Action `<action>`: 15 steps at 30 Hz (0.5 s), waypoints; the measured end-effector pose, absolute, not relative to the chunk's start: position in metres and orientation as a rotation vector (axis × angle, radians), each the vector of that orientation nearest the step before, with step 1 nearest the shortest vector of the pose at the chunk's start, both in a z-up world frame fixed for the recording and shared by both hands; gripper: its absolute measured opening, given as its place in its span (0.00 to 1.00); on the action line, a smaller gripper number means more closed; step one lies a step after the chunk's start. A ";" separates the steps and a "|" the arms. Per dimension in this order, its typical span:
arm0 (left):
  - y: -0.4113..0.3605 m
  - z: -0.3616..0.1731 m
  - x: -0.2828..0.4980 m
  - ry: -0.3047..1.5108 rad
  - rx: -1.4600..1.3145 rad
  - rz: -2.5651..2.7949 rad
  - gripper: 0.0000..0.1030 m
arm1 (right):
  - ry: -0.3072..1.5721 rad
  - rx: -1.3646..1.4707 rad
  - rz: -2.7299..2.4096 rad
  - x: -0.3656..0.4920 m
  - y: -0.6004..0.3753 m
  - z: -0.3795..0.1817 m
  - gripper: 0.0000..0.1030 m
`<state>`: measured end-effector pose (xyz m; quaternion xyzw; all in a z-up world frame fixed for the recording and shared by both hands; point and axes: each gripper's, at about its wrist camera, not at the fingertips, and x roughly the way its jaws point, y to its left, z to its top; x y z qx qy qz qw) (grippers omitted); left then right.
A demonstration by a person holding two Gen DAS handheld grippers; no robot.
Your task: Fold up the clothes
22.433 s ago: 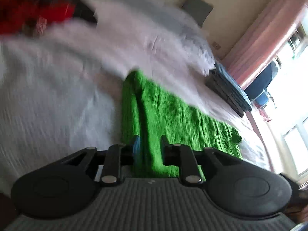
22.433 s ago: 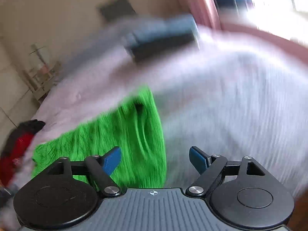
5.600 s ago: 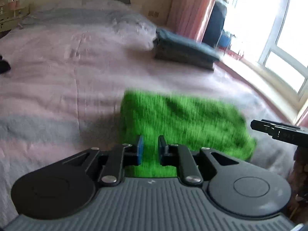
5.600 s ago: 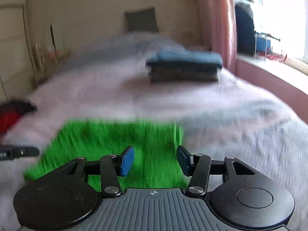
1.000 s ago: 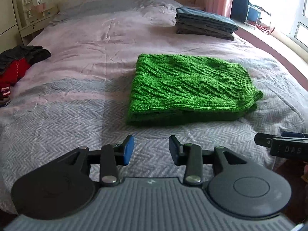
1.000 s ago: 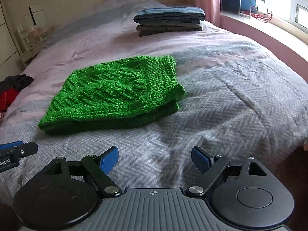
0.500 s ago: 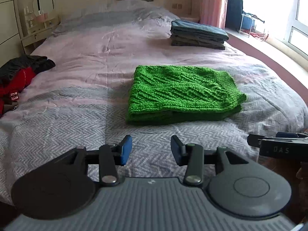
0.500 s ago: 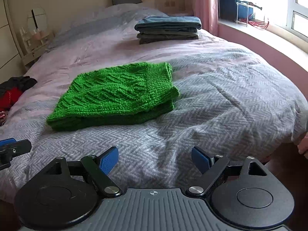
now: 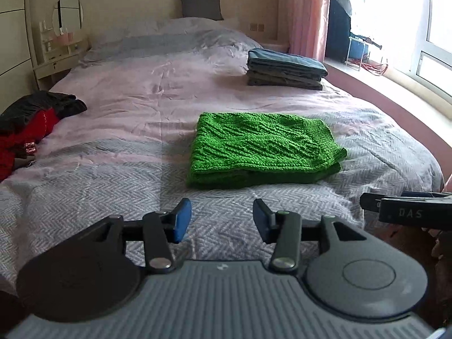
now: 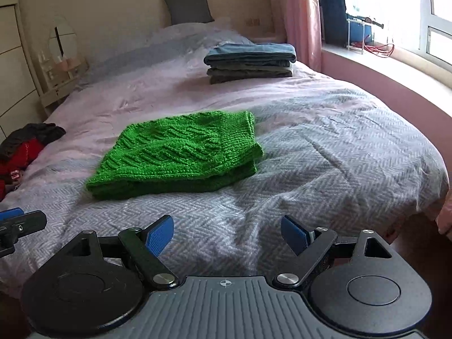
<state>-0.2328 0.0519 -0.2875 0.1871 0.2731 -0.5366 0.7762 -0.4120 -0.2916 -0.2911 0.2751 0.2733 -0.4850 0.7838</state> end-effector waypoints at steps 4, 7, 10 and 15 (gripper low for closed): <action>0.053 -0.288 -0.230 0.594 0.398 -1.153 0.43 | 0.587 0.592 -1.044 -0.411 -0.292 -0.293 0.83; 0.048 -0.290 -0.227 0.603 0.402 -1.145 0.43 | 0.591 0.591 -1.043 -0.410 -0.297 -0.298 0.83; 0.040 -0.293 -0.223 0.611 0.407 -1.147 0.45 | 0.600 0.605 -1.043 -0.410 -0.307 -0.305 0.83; 0.026 -0.299 -0.192 0.686 0.333 -1.175 0.46 | 0.590 0.675 -1.027 -0.418 -0.328 -0.322 0.83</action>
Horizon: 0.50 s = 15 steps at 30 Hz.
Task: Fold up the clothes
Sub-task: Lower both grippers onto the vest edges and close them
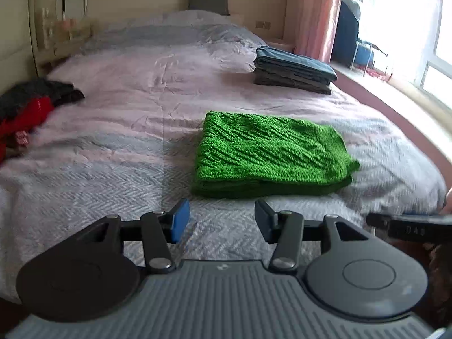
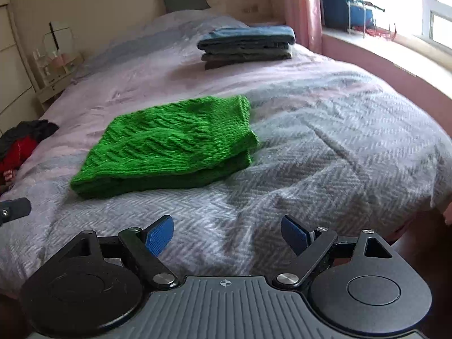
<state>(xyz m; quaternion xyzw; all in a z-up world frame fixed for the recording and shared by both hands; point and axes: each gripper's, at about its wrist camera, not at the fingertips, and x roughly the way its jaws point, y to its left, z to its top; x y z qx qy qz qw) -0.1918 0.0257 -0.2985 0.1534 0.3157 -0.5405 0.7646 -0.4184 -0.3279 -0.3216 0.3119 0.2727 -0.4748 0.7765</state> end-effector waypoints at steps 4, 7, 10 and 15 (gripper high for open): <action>0.007 -0.304 -0.144 0.819 0.188 -1.231 0.45 | 0.485 0.799 -0.958 -0.438 -0.357 -0.327 0.83; -0.013 -0.311 -0.104 0.920 0.082 -1.258 0.47 | 0.335 0.970 -0.902 -0.461 -0.386 -0.328 0.83; -0.038 -0.326 -0.069 0.999 0.046 -1.244 0.48 | 0.226 1.135 -0.839 -0.478 -0.419 -0.336 0.83; -0.063 -0.363 -0.023 1.180 -0.070 -1.253 0.48 | 0.221 1.182 -0.810 -0.478 -0.458 -0.344 0.83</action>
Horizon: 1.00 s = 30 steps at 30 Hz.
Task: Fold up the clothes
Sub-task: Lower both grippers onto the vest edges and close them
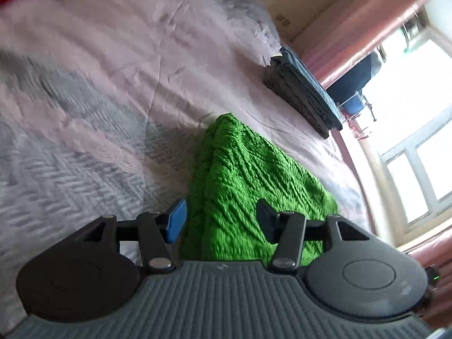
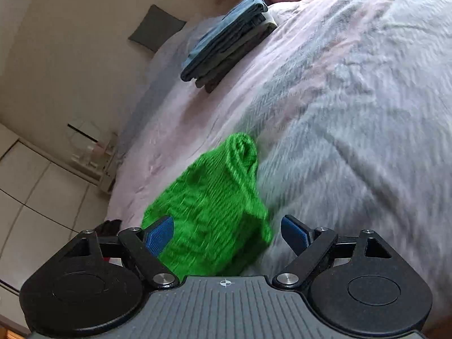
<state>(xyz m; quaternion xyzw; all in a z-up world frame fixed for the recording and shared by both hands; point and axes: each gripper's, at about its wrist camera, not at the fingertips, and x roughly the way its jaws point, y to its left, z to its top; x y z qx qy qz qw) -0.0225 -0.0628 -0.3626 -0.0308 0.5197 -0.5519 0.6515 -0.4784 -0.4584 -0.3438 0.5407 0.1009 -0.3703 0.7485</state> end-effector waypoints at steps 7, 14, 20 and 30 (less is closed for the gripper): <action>-0.074 -0.387 -0.010 1.277 -0.066 -1.273 0.47 | 0.261 1.185 -0.834 -0.472 -0.473 -0.346 0.83; -0.056 -0.386 -0.013 1.332 -0.131 -1.356 0.37 | 0.241 1.235 -0.825 -0.472 -0.448 -0.360 0.61; -0.064 -0.393 -0.020 1.339 -0.119 -1.360 0.22 | 0.240 1.250 -0.839 -0.466 -0.443 -0.369 0.26; -0.056 -0.380 -0.014 1.223 -0.140 -1.404 0.07 | 0.214 1.190 -0.813 -0.464 -0.425 -0.360 0.06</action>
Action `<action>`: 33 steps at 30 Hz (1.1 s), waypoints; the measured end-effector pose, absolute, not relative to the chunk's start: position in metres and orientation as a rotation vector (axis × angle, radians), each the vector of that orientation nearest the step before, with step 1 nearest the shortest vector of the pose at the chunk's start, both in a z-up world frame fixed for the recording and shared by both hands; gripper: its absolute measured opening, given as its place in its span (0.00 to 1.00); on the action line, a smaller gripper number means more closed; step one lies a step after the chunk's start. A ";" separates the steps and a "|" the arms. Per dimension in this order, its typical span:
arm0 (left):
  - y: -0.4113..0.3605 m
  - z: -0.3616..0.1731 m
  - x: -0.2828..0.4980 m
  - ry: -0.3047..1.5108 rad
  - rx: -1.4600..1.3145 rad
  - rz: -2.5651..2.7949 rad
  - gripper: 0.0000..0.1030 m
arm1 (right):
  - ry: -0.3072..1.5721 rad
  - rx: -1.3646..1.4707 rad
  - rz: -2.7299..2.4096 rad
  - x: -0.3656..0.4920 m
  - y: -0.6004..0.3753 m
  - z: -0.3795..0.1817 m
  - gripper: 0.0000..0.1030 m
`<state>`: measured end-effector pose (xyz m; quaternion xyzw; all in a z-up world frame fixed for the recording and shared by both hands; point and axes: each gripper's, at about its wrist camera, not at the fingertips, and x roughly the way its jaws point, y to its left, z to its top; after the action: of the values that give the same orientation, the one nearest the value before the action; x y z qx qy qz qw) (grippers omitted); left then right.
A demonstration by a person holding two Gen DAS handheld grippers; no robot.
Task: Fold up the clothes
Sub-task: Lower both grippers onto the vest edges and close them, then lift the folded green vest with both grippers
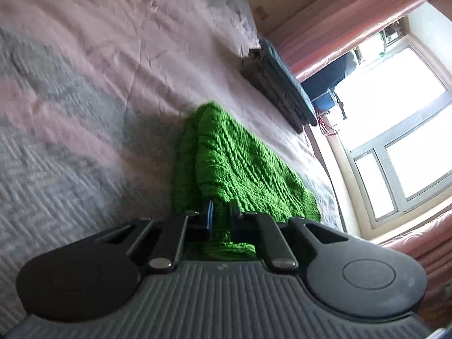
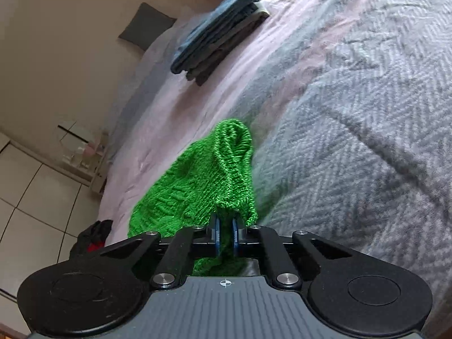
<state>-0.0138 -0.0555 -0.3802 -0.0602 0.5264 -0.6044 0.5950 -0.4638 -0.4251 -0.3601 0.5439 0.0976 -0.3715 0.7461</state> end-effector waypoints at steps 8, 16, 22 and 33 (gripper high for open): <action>-0.043 -0.394 -0.018 1.220 -0.102 -1.388 0.07 | 0.256 1.147 -0.836 -0.463 -0.418 -0.365 0.06; -0.048 -0.402 -0.027 1.173 -0.002 -1.388 0.08 | 0.299 1.140 -0.836 -0.458 -0.413 -0.380 0.06; -0.054 -0.382 -0.011 1.205 -0.050 -1.418 0.25 | 0.215 1.120 -0.827 -0.477 -0.414 -0.357 0.71; -0.091 -0.415 0.011 1.407 -0.082 -1.401 0.39 | 0.277 1.204 -0.715 -0.464 -0.444 -0.382 0.71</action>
<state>0.0108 -0.0910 -0.4152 -0.0347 0.5934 -0.5908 0.5456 -0.4638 -0.4436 -0.3816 0.5522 0.1272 -0.3279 0.7559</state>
